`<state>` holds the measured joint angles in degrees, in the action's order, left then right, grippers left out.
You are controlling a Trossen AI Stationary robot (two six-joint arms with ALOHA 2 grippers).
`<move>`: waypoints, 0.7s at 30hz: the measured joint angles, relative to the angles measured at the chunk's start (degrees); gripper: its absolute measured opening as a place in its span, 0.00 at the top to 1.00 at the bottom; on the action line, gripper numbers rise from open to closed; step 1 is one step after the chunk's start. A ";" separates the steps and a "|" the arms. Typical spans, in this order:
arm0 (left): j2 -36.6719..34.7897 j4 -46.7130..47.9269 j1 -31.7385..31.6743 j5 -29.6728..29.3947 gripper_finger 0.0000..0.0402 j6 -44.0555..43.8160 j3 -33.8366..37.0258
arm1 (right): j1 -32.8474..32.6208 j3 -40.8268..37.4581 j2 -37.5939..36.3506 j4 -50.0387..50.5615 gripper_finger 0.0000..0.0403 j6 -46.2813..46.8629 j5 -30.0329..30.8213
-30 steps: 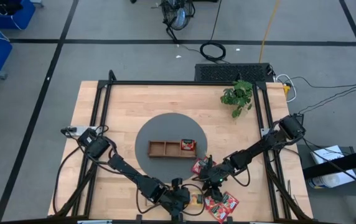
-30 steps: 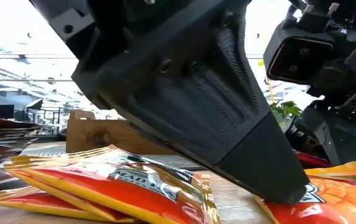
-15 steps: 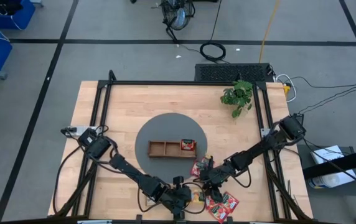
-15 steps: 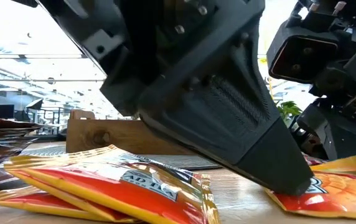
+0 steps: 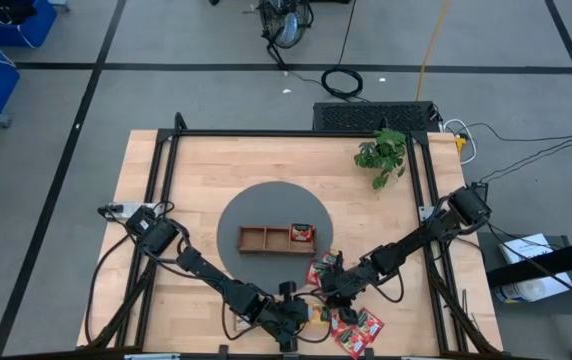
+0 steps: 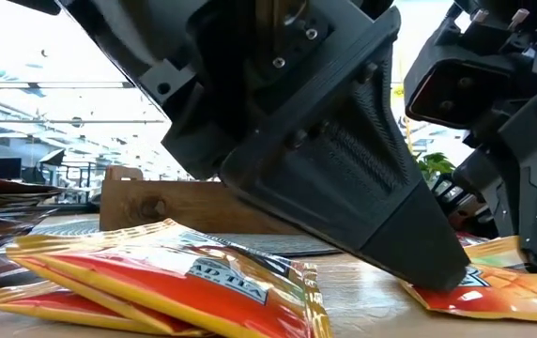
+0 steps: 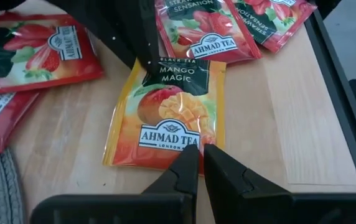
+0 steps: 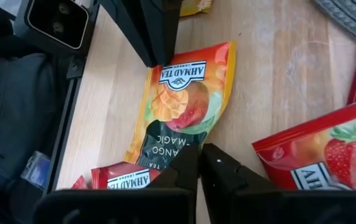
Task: Pick & Place Tea
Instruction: Put the yellow tea sachet into the middle section of the wooden organizer
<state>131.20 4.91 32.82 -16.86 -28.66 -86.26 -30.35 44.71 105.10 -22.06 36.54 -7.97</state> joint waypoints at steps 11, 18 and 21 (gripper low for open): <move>-5.06 -0.24 2.65 -1.20 0.91 7.83 0.22 | 0.02 -0.04 -2.71 -0.97 1.00 -3.28 0.66; -8.47 1.07 4.82 -7.57 0.91 9.53 0.18 | 0.24 2.82 -7.16 7.08 1.00 -8.83 1.89; -11.49 3.54 5.91 -15.42 0.91 10.24 0.03 | 0.24 7.69 -9.39 19.24 1.00 -13.09 4.45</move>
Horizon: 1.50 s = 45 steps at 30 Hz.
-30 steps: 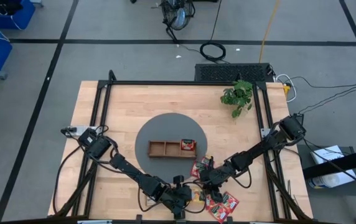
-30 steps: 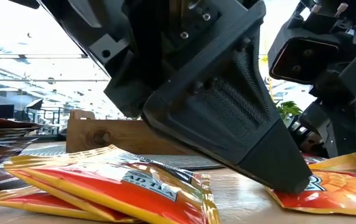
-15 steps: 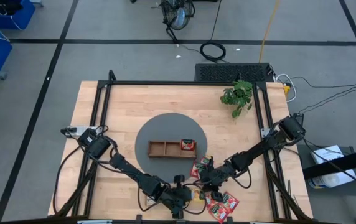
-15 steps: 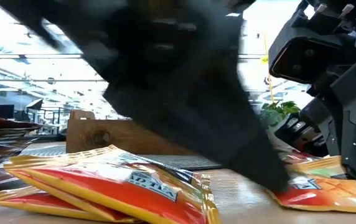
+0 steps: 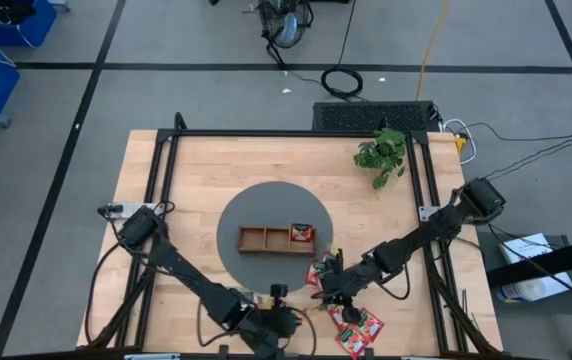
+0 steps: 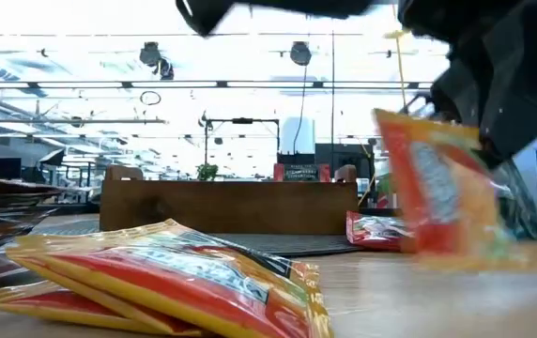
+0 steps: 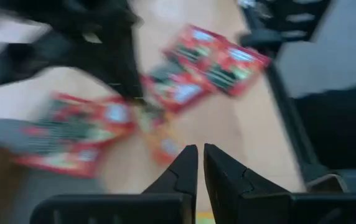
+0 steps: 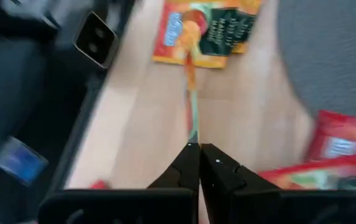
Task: Pick & Place Tea
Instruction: Put the yellow tea sachet into the middle section of the wooden organizer
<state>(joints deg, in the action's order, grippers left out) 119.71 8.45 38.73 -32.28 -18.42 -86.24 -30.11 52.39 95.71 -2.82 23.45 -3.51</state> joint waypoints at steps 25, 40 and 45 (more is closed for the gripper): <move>-3.83 12.05 -1.07 -13.87 0.34 -1.63 -0.11 | -5.75 18.09 0.87 27.52 1.00 -16.02 27.02; -3.79 10.40 -8.56 1.31 0.38 -7.58 -0.15 | -3.05 16.97 0.87 23.18 1.00 -21.31 27.77; -3.77 11.05 -8.88 1.41 0.52 -7.14 -0.15 | -2.24 16.97 0.87 23.16 1.00 -21.63 27.79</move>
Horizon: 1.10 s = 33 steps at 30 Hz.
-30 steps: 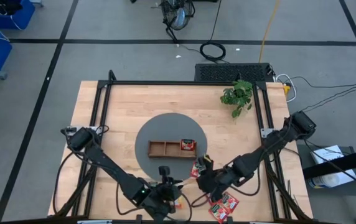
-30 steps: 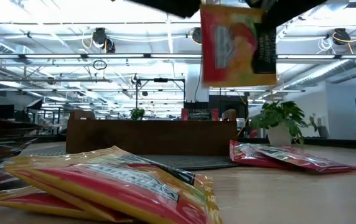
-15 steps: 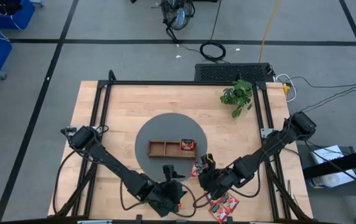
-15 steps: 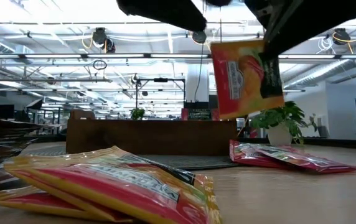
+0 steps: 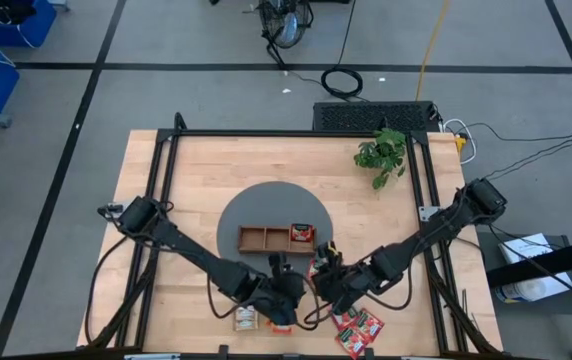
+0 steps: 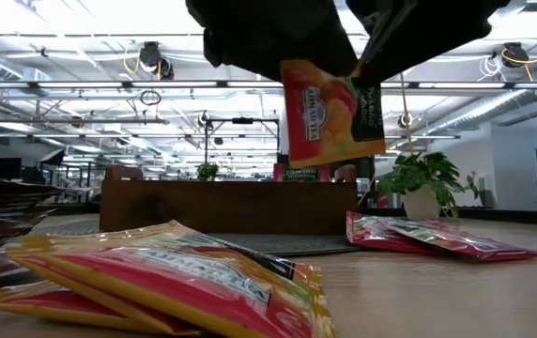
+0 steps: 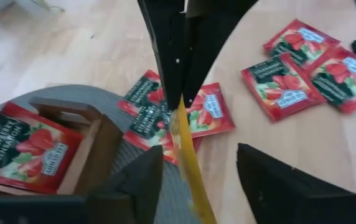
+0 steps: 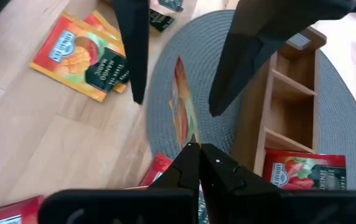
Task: Pick & Place Tea
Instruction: Put the yellow tea sachet into the middle section of the wooden organizer
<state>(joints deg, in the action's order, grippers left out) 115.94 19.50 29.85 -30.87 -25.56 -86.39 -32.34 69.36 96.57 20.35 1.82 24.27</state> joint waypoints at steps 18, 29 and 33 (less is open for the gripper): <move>0.00 0.53 0.22 0.04 0.98 4.26 0.00 | -0.17 0.00 0.00 -2.57 1.00 -2.09 -0.17; 0.00 1.63 0.92 -0.26 0.99 3.85 0.02 | -3.48 -0.07 -3.35 -1.63 0.67 -2.05 10.71; 0.06 1.69 1.54 -1.30 0.97 5.32 0.04 | -4.82 -1.05 -7.47 -2.83 0.53 3.29 11.58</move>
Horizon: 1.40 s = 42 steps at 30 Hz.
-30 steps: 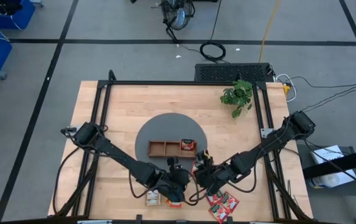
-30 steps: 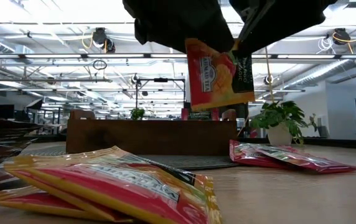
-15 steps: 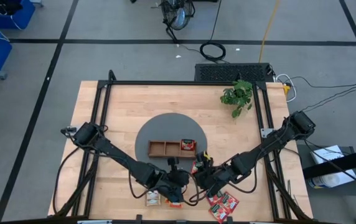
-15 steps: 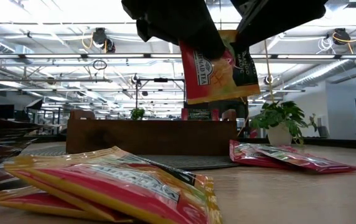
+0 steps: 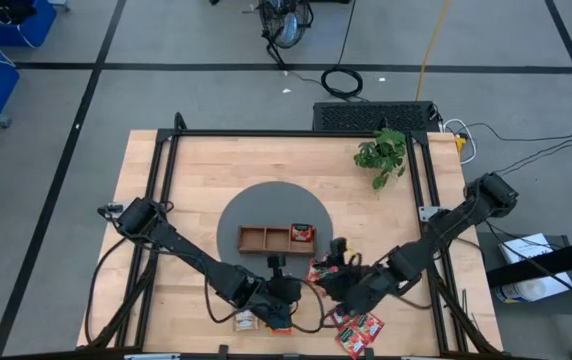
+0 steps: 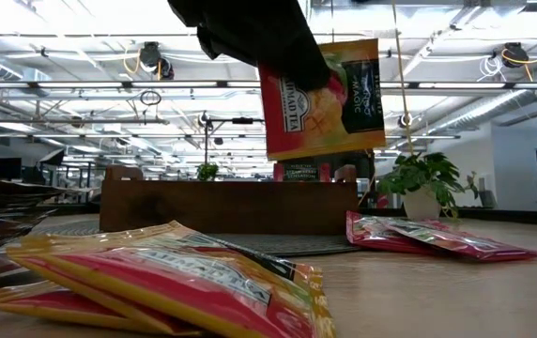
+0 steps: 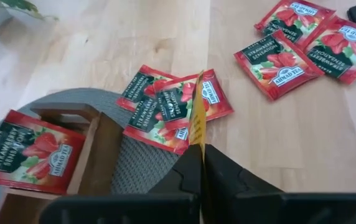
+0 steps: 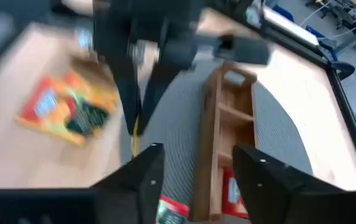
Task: Pick & Place Tea
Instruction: Put the yellow tea sachet into the middle section of the wooden organizer
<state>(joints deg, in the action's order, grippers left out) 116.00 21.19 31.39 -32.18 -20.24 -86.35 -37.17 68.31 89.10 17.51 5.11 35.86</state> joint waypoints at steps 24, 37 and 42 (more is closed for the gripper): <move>0.00 -7.67 -1.01 -4.21 0.98 7.07 0.00 | -2.16 -34.92 3.16 -66.05 0.54 4.45 -4.37; 0.00 -7.76 -1.26 -3.83 0.99 7.07 0.00 | 0.82 -34.88 3.08 -63.93 0.69 6.03 -3.14; 0.00 -7.76 -1.26 -3.79 0.95 7.57 0.00 | 2.15 -34.88 3.08 -63.71 0.75 6.02 -7.97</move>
<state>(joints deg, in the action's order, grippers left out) 116.01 13.43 30.13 -35.97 -12.67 -86.35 -35.02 33.43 92.18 -46.19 11.14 27.89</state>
